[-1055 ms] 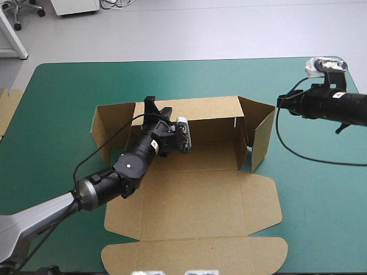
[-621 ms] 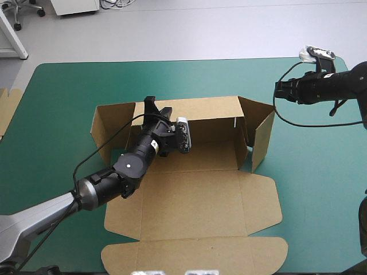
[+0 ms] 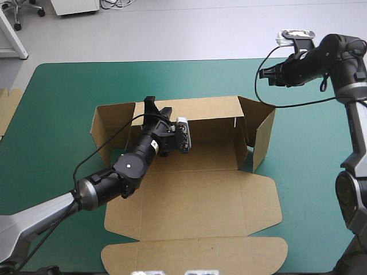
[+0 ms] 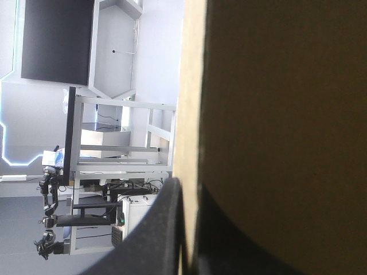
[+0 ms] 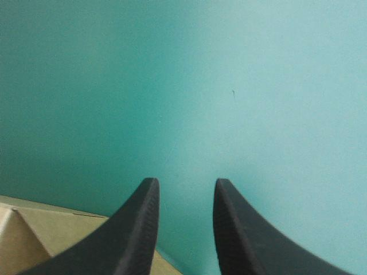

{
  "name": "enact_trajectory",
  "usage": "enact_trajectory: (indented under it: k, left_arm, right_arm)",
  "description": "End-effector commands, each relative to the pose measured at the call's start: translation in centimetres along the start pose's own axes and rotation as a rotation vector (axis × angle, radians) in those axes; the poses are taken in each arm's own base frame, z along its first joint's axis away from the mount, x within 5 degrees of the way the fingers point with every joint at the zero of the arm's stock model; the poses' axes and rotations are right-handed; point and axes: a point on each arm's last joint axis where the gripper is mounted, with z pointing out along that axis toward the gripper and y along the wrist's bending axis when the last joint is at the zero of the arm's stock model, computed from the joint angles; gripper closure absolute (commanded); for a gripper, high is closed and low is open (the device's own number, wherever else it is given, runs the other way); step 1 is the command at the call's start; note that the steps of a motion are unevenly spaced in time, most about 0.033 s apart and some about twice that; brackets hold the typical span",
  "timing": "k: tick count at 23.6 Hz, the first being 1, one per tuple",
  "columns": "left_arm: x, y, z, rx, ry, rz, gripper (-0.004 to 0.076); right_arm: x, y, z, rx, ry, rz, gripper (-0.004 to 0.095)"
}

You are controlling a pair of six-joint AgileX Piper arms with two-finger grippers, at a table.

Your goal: Fold the box

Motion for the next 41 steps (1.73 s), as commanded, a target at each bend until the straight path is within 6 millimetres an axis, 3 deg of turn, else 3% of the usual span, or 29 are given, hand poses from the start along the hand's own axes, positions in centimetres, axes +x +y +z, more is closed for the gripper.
enact_trajectory:
  k: [1,5,8,13,18,26,34,41]
  left_arm:
    - [-0.2,2.0,-0.9,-0.078,-0.004,-0.017,0.0734]
    - [-0.2,2.0,-0.9,-0.079,-0.003,-0.018,0.0734]
    - [-0.2,2.0,-0.9,-0.079,-0.003,-0.018,0.0734]
    - [-0.2,2.0,-0.9,-0.079,-0.002,-0.019,0.0734]
    - [-0.2,2.0,-0.9,-0.080,0.000,-0.019,0.0734]
    - [-0.2,2.0,-0.8,-0.079,0.000,-0.019,0.0734]
    - [-0.2,2.0,-0.8,-0.080,0.000,-0.019,0.0734]
    - [-0.2,2.0,-0.8,-0.080,0.000,-0.019,0.0734]
  right_arm:
    - [-1.1,1.7,-2.5,0.008,-0.105,-0.028,0.0611]
    - [-0.6,1.5,0.6,-0.022,0.020,-0.003,0.0611]
    - [-0.4,1.5,0.9,-0.033,0.043,0.002,0.0611]
    - [0.3,2.2,0.7,-0.098,0.054,-0.030,0.0611]
    - [2.9,2.2,0.4,-0.097,0.113,-0.074,0.0611]
    - [5.8,3.5,-0.7,-0.209,0.007,-0.082,0.0612]
    - [10.6,3.9,-1.6,-0.225,-0.166,-0.184,0.0612]
    - [13.0,4.4,-0.8,-0.286,-0.211,-0.283,0.0612]
